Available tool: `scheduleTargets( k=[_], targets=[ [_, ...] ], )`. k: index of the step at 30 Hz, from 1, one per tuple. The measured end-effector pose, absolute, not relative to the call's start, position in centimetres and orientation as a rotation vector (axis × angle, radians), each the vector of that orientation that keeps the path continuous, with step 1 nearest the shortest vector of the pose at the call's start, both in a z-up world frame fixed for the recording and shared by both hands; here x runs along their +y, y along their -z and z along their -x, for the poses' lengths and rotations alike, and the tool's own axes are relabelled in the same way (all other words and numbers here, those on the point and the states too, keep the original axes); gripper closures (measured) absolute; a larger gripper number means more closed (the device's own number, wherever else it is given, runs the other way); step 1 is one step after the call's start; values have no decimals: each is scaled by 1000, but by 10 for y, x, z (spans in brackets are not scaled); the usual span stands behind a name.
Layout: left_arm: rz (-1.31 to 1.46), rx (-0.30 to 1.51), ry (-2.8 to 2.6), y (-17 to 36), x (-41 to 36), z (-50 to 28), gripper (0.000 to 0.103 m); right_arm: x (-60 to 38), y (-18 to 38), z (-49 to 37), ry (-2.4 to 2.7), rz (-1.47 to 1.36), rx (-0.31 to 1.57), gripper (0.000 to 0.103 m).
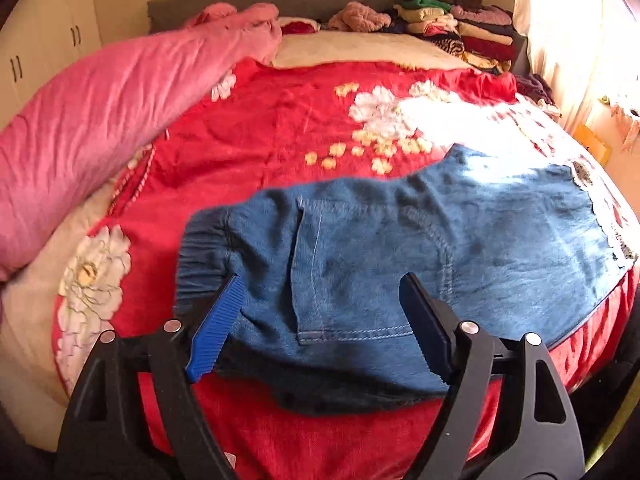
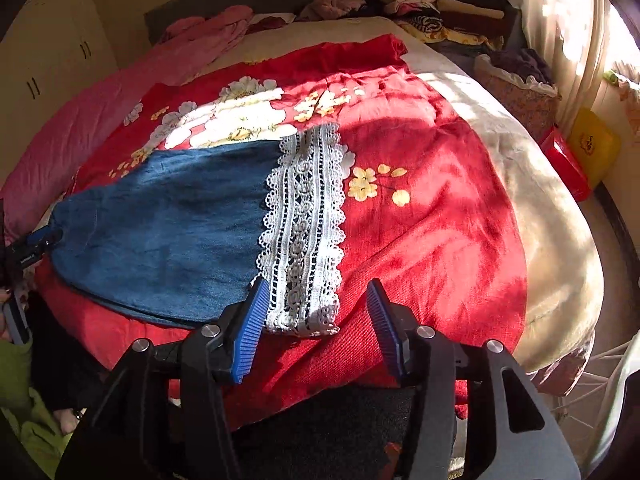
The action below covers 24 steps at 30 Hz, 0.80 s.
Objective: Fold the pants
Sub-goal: 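Open the right tool and release the lace hem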
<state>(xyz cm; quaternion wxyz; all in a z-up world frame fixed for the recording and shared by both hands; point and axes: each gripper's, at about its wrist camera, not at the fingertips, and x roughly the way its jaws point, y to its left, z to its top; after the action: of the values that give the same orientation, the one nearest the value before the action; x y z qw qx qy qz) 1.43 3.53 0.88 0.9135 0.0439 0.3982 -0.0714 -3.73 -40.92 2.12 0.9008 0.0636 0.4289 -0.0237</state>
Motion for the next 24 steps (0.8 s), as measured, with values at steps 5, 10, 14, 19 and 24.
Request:
scheduleTargets(
  k=[5,10,14,19,24],
  targets=[
    [-107,756,203,-34,11,-12,12,-379,-35,22,-33,-103,816,38],
    [-173,749,276,-34,-43,-30,10,-337,-22,-25,-128,-48,840,38],
    [-231,777,366,-18,-93,-45,10,-323,1,-70,-134,-41,898,38],
    [-315,818,382,13,-130,-60,10,-327,30,-111,-47,8,978,38],
    [-295,924,347,48,-116,-78,8,-359,52,-115,-15,-80,1033,39]
  ],
)
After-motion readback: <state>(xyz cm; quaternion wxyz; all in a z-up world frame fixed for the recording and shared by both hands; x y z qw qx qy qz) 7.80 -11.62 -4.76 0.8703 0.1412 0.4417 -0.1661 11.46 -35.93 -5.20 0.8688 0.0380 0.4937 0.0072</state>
